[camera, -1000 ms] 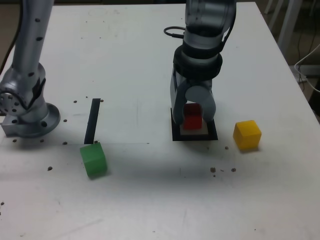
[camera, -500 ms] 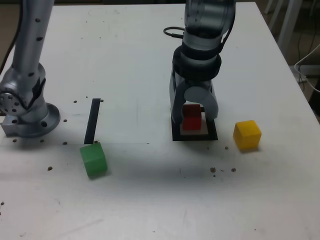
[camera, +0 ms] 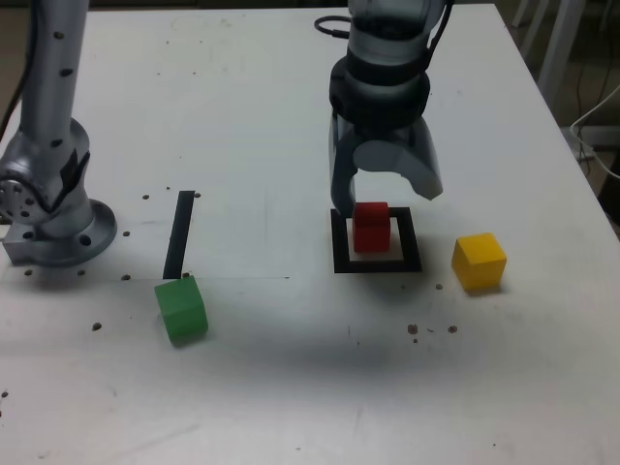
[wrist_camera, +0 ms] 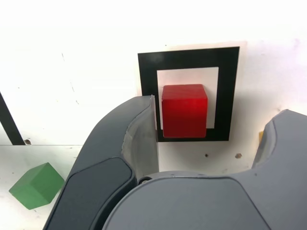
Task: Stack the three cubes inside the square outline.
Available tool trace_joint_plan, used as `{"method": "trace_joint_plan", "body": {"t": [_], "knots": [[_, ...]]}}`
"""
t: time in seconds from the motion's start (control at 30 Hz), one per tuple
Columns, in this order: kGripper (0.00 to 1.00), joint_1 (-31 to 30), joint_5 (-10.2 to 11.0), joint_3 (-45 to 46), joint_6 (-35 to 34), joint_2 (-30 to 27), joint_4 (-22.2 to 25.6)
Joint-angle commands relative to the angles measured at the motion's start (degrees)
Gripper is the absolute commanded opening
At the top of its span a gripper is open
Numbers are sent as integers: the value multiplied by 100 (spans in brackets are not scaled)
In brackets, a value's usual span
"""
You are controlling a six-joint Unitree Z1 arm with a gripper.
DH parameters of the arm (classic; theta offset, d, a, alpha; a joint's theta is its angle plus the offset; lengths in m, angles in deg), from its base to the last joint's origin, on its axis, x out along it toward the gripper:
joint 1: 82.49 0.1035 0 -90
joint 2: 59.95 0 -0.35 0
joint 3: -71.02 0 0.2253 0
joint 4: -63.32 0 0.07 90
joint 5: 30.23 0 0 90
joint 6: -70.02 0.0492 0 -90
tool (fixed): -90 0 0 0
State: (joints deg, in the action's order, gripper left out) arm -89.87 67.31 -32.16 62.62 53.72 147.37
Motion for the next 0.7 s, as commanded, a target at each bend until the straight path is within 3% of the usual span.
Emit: {"method": "trace_joint_plan", "body": {"t": [0.0,0.37,0.67], "knots": [[99,-41,-27,-206,-8,-57,147],[99,-197,-84,-1214,-226,248,695],[98,-263,-440,-2320,-281,914,1047]]}}
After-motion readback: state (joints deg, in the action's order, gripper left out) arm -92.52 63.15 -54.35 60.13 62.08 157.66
